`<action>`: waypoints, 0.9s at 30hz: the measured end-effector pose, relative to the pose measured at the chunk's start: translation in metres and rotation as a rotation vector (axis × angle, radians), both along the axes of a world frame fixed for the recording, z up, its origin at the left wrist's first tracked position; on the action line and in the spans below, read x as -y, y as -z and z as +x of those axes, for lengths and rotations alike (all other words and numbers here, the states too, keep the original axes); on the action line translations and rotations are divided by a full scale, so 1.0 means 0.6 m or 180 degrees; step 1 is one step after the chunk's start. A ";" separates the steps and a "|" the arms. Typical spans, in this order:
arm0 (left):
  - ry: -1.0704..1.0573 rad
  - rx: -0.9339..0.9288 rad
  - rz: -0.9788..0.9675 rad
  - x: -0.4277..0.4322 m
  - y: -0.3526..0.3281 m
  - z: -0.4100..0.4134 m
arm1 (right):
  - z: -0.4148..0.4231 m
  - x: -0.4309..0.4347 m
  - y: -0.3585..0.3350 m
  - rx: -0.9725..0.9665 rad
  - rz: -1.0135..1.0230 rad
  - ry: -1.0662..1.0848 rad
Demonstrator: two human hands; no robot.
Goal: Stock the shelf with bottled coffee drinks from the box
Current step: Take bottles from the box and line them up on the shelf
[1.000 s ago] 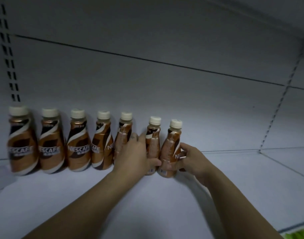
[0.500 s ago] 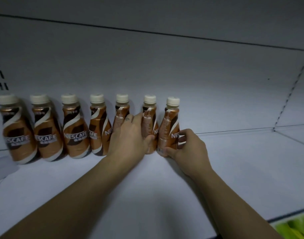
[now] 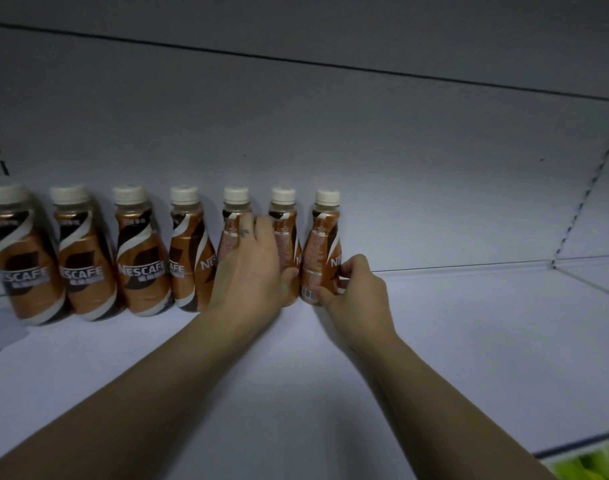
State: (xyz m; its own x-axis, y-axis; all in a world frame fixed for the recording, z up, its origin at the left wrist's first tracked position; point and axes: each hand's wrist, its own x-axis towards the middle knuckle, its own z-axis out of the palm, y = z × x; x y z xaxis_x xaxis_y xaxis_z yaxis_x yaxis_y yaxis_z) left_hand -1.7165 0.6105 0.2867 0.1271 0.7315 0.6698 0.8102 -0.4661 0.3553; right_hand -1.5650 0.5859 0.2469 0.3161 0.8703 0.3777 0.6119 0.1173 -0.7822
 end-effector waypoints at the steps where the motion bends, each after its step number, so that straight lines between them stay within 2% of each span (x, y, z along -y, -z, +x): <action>1: 0.0006 0.0010 0.0004 0.000 -0.001 0.001 | 0.002 -0.001 0.001 -0.0041 -0.0016 -0.0037; 6: 0.0143 -0.0534 0.0138 -0.003 0.006 0.001 | 0.014 0.011 0.001 -0.0074 -0.0191 -0.0370; 11: 0.0218 -0.0590 0.0164 -0.002 0.006 0.000 | 0.019 0.026 -0.008 0.0102 -0.0379 -0.0588; 16: 0.0149 -0.0727 0.0026 0.008 0.005 0.004 | 0.010 0.041 -0.018 0.0423 -0.0395 -0.0504; 23: 0.0420 -0.0711 -0.0346 0.020 -0.007 -0.003 | 0.009 0.057 -0.035 0.0956 -0.1013 -0.0229; 27: 0.0510 -0.0829 -0.0077 0.031 -0.009 -0.010 | 0.027 0.099 -0.058 0.1202 -0.0738 0.0060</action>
State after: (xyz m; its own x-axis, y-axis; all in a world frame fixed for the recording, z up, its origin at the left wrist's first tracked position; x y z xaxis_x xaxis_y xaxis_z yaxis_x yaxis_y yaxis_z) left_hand -1.7224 0.5916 0.2922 0.4073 0.7037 0.5822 0.7923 -0.5893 0.1579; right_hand -1.5486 0.5266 0.2816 0.2101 0.9410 0.2652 0.8602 -0.0489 -0.5077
